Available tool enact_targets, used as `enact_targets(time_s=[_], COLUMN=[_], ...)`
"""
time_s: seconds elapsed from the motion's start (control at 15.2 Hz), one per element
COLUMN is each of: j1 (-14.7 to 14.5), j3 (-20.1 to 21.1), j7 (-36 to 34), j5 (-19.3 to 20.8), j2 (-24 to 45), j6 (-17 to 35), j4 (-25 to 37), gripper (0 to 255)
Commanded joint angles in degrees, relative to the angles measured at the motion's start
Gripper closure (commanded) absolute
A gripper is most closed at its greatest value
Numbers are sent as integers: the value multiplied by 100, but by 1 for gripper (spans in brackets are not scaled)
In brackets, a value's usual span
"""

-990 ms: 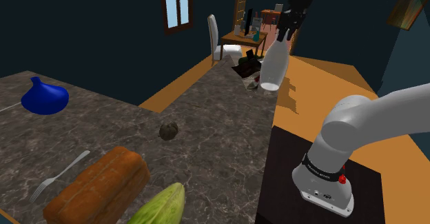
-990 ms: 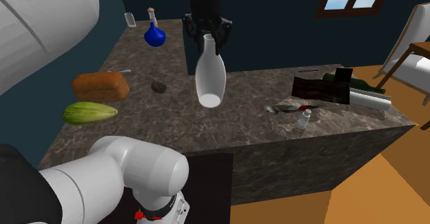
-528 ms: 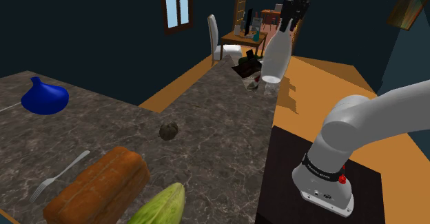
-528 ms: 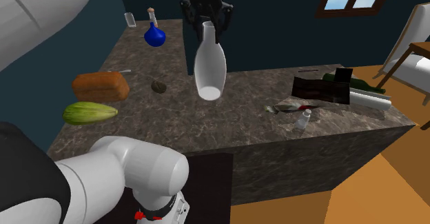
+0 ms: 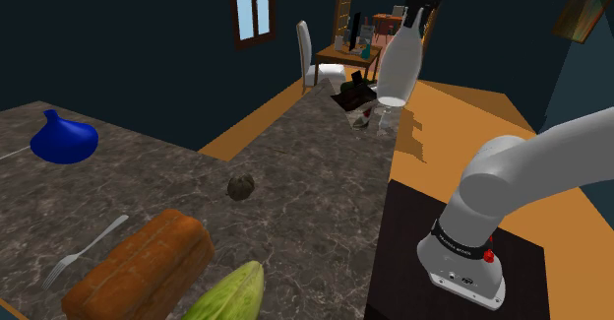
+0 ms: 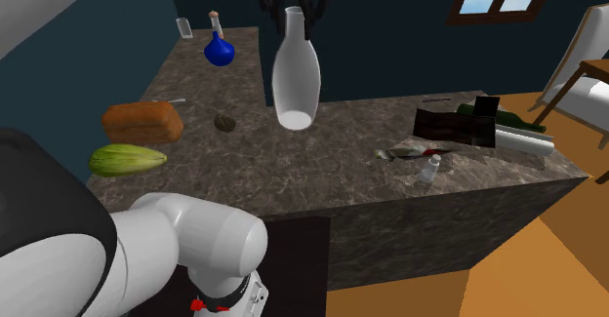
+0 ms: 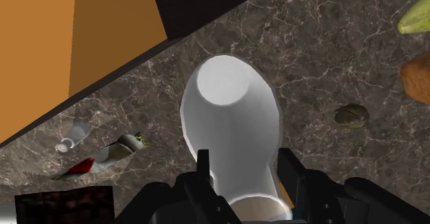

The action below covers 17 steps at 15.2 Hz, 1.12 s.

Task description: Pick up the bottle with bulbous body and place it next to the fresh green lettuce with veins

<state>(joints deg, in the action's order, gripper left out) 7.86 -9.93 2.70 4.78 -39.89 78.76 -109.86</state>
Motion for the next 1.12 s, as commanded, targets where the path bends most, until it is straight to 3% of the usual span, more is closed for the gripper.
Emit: enact_targets(time_s=[0.0, 0.53, 1.06], j1=[-8, -178, -338], j3=[-3, 975, 1940], j7=[9, -1105, -2210], j5=[-8, -491, -859], j2=[82, 247, 786], j6=[-101, 3, 143], j4=[185, 212, 641], gripper=[255, 255, 255])
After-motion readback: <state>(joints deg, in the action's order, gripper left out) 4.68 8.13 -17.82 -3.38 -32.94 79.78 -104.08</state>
